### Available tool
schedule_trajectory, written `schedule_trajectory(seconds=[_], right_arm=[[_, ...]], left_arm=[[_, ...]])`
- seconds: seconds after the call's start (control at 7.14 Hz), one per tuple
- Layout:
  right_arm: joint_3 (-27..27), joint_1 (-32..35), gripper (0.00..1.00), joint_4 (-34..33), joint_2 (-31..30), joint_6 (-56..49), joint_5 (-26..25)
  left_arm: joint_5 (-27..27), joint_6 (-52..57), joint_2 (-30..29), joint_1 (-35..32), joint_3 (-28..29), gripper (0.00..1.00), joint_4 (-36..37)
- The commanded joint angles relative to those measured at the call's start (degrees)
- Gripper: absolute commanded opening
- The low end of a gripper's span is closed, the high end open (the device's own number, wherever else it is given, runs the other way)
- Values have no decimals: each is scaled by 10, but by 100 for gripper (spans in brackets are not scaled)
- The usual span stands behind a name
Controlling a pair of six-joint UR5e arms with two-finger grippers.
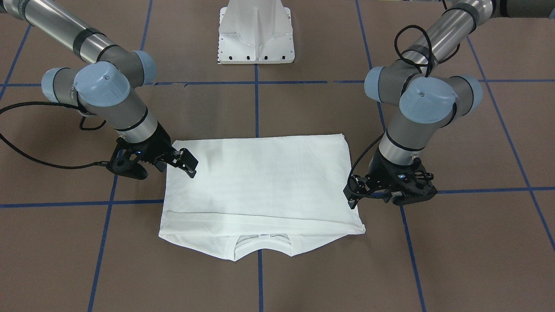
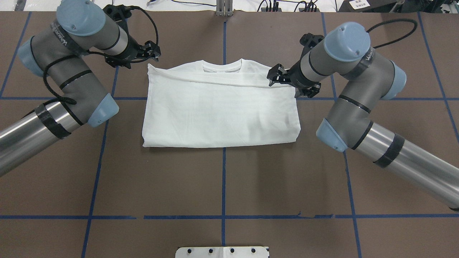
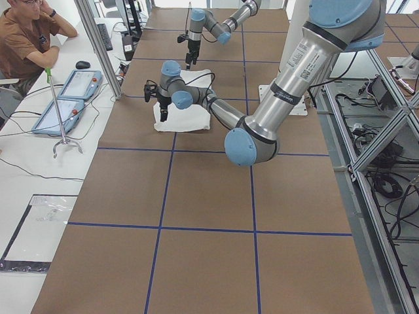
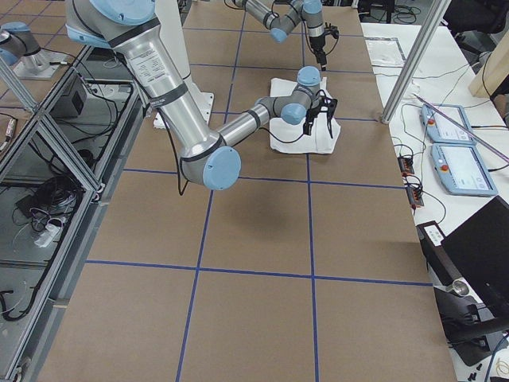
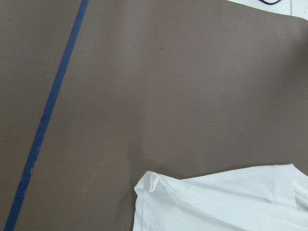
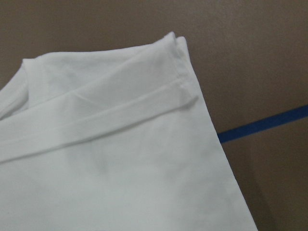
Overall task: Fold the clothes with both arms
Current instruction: 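Lower the right gripper to the folded shirt's corner nearest it and grasp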
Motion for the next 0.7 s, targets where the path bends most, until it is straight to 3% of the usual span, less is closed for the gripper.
schedule_trajectory(seconds=[0.0, 0.28, 0.56], right_arm=[[12, -26, 100, -25, -15, 31, -4], [43, -39, 100, -93, -17, 31, -4], [52, -54, 100, -113, -18, 31, -6]], left_arm=[[0, 0, 2, 2, -4, 100, 0], [0, 1, 2, 2, -4, 100, -1], [0, 1, 3, 2, -3, 100, -3]])
